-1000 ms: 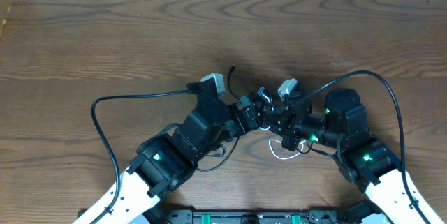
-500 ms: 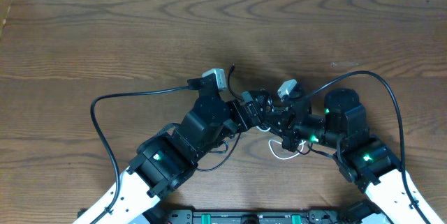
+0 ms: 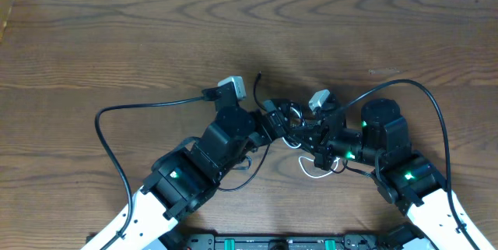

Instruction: Untangle cables

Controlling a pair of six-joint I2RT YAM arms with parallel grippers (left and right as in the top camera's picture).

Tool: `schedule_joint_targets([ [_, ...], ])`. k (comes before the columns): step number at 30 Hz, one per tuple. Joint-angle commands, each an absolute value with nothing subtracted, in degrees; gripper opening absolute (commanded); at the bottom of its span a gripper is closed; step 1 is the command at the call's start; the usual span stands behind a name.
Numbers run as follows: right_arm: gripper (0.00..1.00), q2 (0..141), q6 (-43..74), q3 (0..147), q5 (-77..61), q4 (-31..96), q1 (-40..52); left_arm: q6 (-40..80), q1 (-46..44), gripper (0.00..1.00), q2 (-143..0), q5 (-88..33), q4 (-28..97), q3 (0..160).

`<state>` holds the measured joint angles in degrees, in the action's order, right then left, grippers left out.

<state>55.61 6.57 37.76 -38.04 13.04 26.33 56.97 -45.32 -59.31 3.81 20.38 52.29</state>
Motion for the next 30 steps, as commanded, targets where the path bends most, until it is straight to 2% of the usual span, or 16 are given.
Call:
schedule_joint_targets([
  [1,0.01,55.4,6.8,37.7,-39.6,12.9,26.8,56.3,-44.9,0.98,-59.4,5.6,20.9,52.4],
  [30,0.01,55.4,7.7,37.7,-42.4,7.9,26.2,56.7,-44.9,0.98,-59.5,1.7,25.3,52.4],
])
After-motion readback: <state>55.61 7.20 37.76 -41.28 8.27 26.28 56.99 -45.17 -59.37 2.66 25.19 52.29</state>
